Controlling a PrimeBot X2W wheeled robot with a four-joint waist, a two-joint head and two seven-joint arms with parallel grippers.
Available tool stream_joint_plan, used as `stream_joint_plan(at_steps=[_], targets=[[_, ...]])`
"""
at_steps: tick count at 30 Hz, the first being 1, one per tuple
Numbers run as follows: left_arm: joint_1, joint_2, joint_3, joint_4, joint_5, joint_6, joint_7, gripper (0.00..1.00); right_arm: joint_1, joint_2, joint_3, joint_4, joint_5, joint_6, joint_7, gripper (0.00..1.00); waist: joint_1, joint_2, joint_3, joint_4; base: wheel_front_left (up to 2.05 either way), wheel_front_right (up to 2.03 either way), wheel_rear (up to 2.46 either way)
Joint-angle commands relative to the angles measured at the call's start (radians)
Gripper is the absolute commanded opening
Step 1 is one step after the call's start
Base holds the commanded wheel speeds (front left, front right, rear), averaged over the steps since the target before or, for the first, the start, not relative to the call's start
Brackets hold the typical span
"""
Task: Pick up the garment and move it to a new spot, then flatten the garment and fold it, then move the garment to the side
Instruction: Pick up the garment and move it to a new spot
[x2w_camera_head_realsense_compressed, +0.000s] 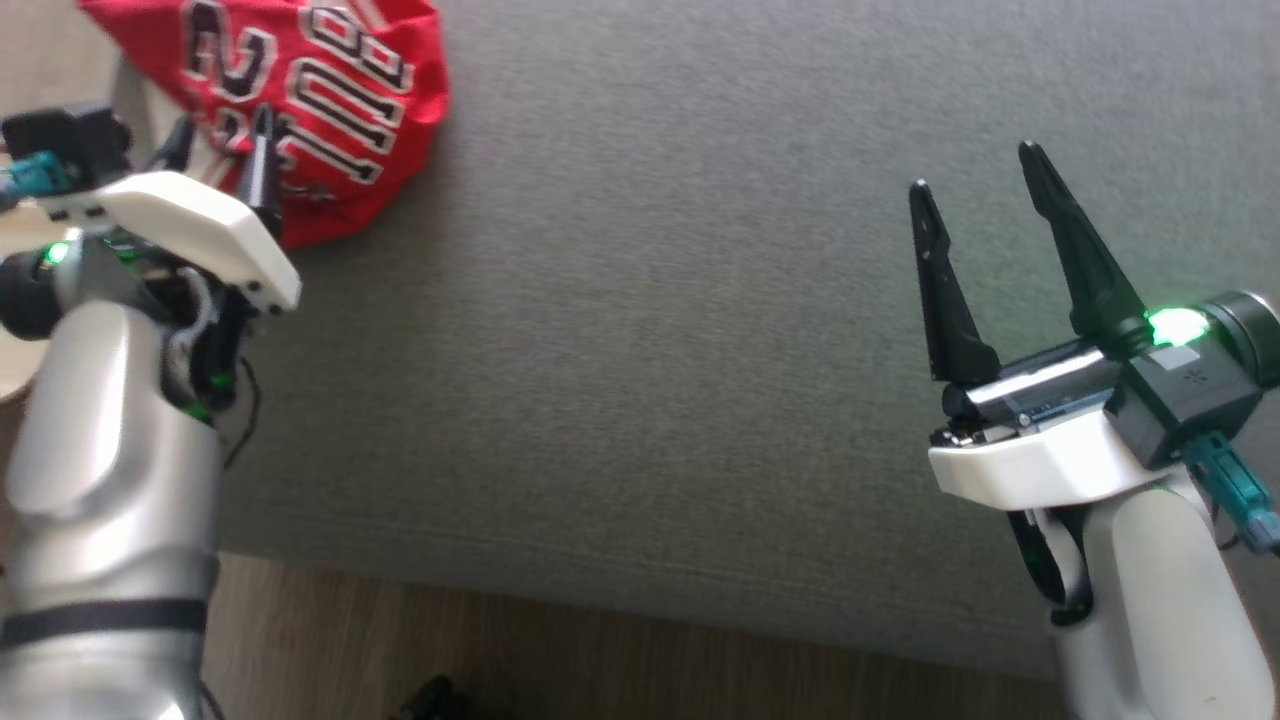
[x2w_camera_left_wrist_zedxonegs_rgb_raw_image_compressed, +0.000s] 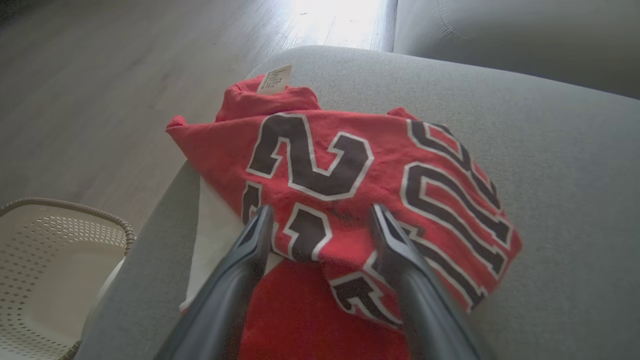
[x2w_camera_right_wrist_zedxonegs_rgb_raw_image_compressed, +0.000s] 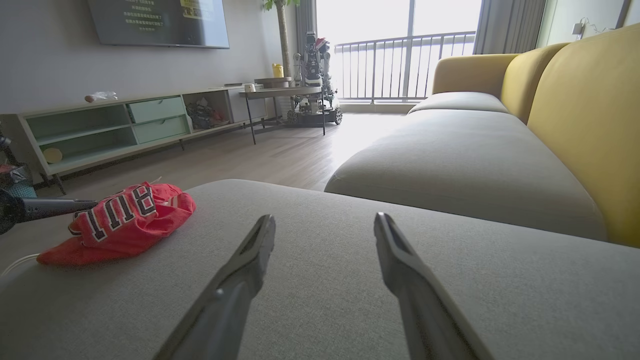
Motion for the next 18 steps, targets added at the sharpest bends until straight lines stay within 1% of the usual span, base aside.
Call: stream_joint_plan(at_steps=[1, 10, 11, 12, 16, 18], targets=[[-0.062, 0.068, 0.038, 0.025, 0.0, -0.001, 0.01, 1.0, -0.02, 0.009, 0.041, -0.049, -0.005, 0.0, 0.007, 1.0, -0.0003, 0.0, 0.043, -0.044, 0.0, 0.0, 0.0], [-0.186, 0.07, 0.058, 0.282, -0.049, -0.005, 0.071, 1.0, -0.029, 0.009, 0.044, -0.067, -0.022, 0.0, 0.006, 1.0, -0.0003, 0.0, 0.07, -0.086, 0.0, 0.0, 0.0], [-0.195, 0.072, 0.058, 0.306, -0.053, -0.012, 0.075, 0.27, -0.03, 0.009, 0.047, -0.065, -0.024, 0.0, 0.004, 1.0, -0.0003, 0.0, 0.069, -0.09, 0.0, 0.0, 0.0], [-0.202, 0.074, 0.058, 0.327, -0.057, -0.018, 0.075, 0.0, -0.03, 0.009, 0.048, -0.062, -0.025, 0.0, 0.002, 1.0, -0.0003, 0.0, 0.067, -0.093, 0.0, 0.0, 0.0], [-0.215, 0.079, 0.061, 0.366, -0.064, -0.029, 0.042, 0.0, -0.027, 0.01, 0.046, -0.051, -0.021, 0.0, -0.005, 1.0, -0.0003, 0.0, 0.053, -0.097, 0.0, 0.0, 0.0], [-0.22, 0.086, 0.062, 0.378, -0.062, -0.032, 0.0, 0.0, -0.025, 0.01, 0.044, -0.042, -0.016, 0.0, -0.01, 1.0, -0.0003, 0.0, 0.038, -0.098, 0.0, 0.0, 0.0]])
